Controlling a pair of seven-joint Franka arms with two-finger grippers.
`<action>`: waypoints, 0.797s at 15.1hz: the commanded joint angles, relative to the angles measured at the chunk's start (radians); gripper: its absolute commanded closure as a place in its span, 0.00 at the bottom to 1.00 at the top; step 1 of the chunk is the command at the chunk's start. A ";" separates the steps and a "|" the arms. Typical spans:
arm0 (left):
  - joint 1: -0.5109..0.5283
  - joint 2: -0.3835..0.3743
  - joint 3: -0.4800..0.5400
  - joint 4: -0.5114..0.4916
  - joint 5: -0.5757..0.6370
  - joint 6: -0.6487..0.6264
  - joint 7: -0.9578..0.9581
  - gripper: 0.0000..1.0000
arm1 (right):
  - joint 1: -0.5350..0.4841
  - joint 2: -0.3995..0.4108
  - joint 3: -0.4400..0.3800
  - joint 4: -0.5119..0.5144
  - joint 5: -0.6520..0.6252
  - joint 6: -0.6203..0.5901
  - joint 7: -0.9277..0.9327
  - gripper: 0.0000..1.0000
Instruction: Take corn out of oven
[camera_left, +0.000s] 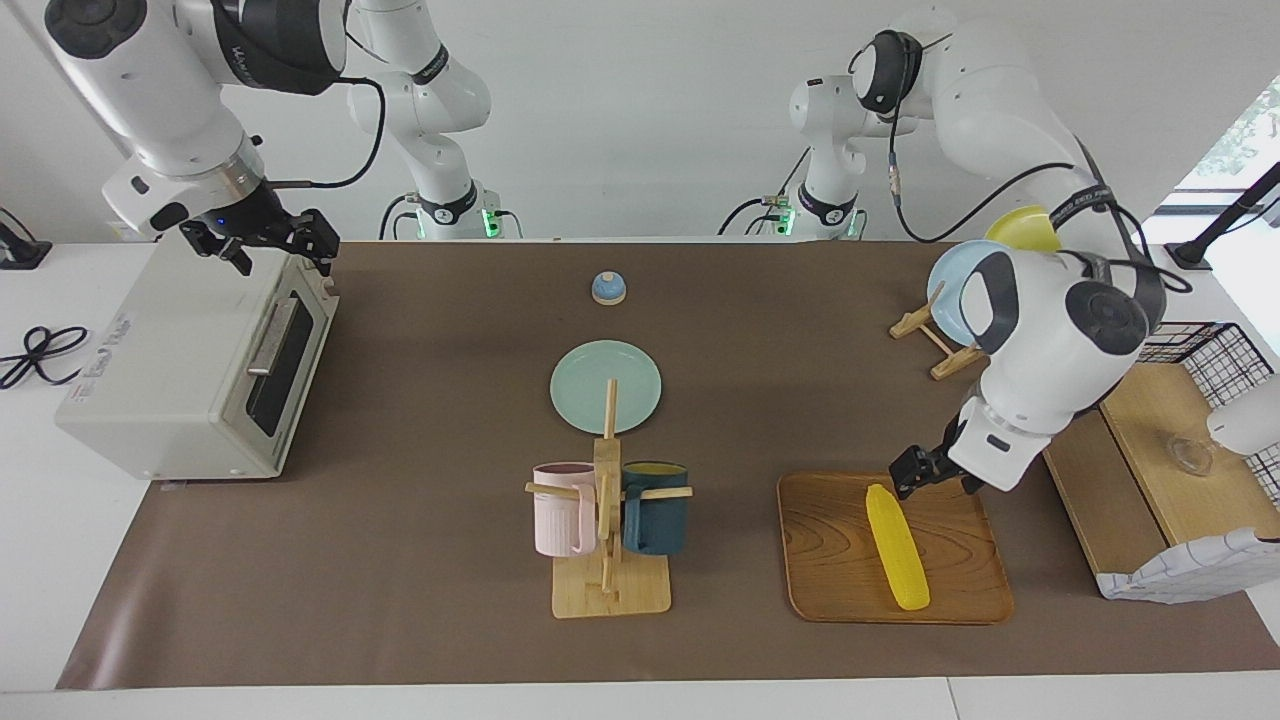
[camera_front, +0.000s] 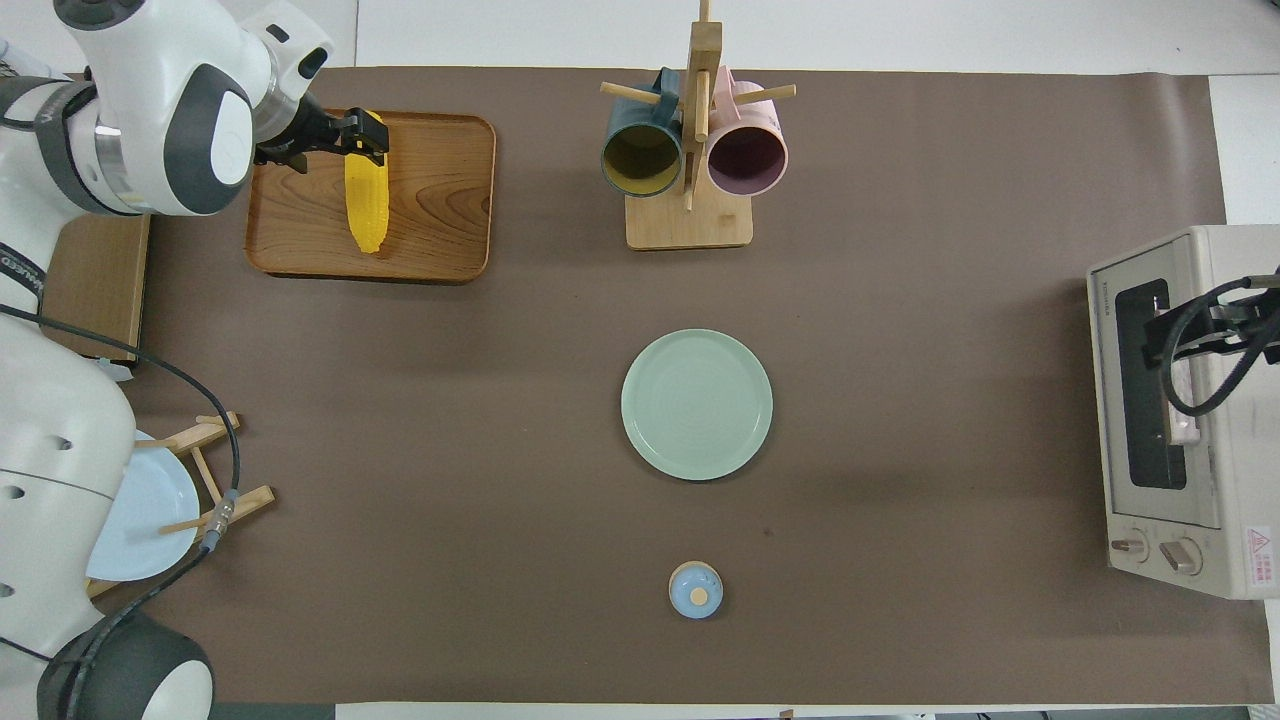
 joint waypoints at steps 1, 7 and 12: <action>0.005 -0.171 0.002 -0.132 0.002 -0.118 -0.018 0.00 | -0.011 -0.018 0.008 -0.013 0.029 0.018 -0.020 0.00; 0.002 -0.433 0.002 -0.254 0.007 -0.332 -0.024 0.00 | -0.016 -0.017 0.008 -0.012 0.032 0.031 -0.020 0.00; -0.006 -0.618 0.002 -0.474 0.007 -0.349 -0.027 0.00 | -0.014 -0.015 0.008 -0.012 0.033 0.033 -0.020 0.00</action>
